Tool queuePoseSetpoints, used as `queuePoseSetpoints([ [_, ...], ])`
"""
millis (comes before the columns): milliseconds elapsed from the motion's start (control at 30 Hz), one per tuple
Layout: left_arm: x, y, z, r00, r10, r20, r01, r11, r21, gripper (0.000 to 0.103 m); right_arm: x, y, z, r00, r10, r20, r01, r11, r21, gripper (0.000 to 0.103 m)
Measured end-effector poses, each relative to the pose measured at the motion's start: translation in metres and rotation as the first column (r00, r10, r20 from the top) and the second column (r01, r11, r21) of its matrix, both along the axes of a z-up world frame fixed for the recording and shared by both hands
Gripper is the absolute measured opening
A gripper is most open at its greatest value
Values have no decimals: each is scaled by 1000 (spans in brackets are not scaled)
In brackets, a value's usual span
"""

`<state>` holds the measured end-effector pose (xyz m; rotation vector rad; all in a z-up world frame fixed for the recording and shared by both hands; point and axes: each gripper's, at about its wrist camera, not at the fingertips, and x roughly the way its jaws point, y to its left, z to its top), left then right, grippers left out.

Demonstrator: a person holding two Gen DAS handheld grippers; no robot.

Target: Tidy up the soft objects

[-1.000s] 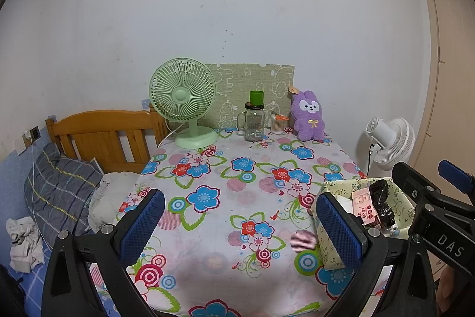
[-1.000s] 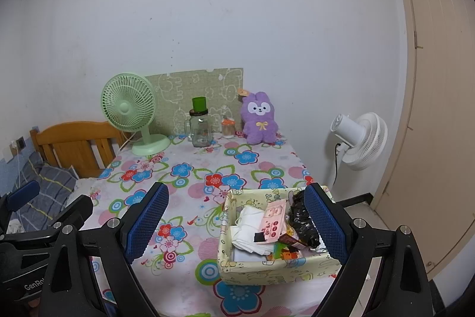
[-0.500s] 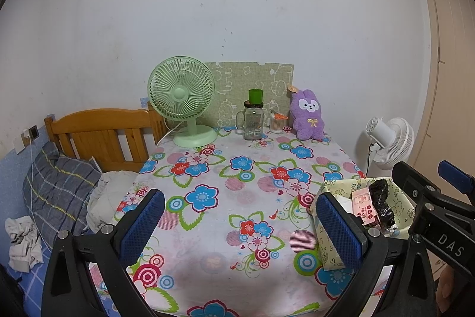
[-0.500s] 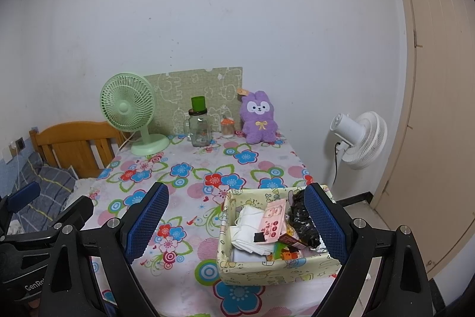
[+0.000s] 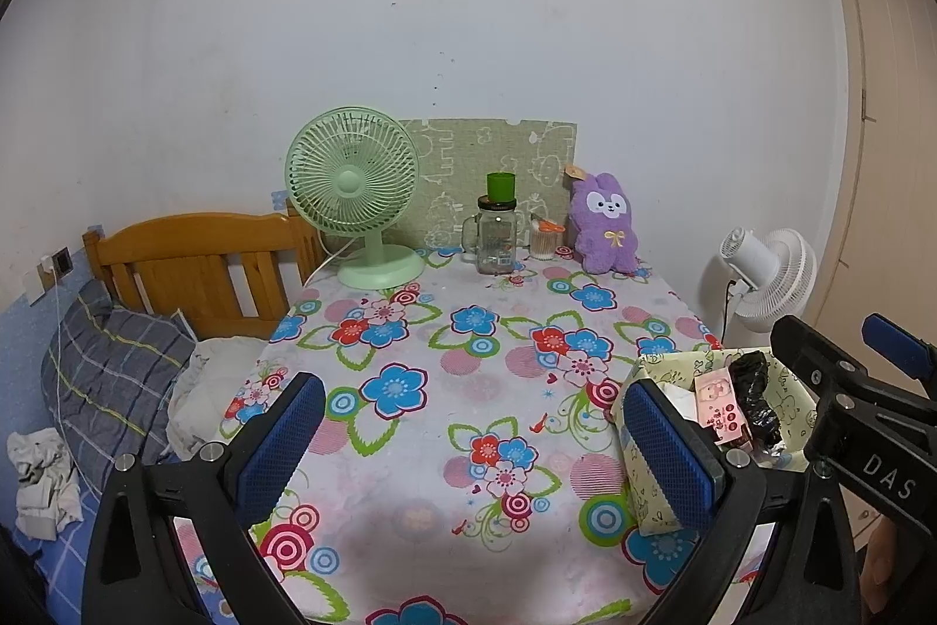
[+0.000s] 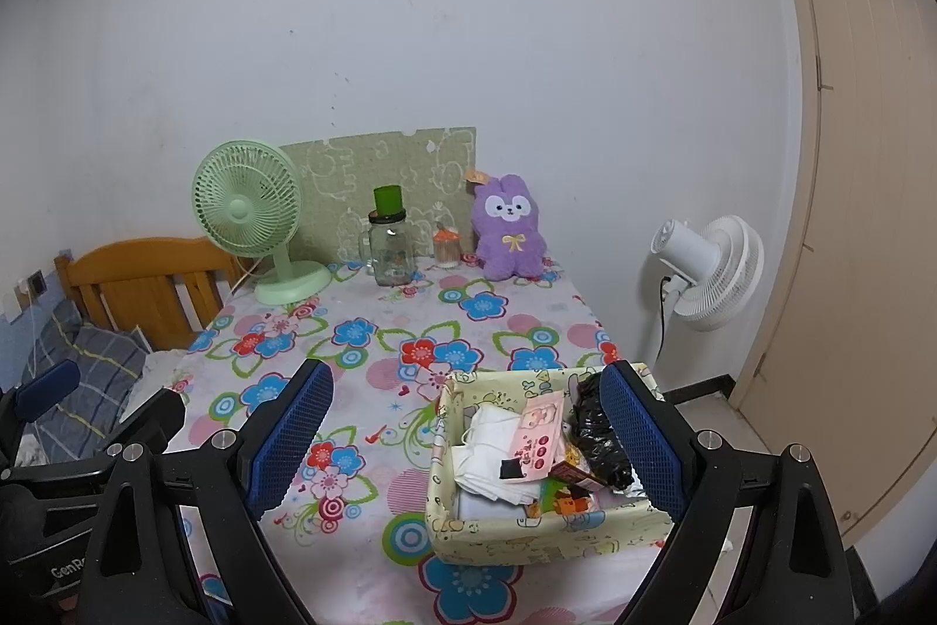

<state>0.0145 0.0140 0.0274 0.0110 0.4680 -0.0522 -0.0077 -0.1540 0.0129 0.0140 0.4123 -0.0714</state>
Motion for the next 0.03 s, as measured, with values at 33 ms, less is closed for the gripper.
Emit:
queuePoseSetpoints([
  [33,0,0,0,1000,-1,-2,1,1000,-1,103,1,0,0,1000,-1,-2,1,1000,1,94],
])
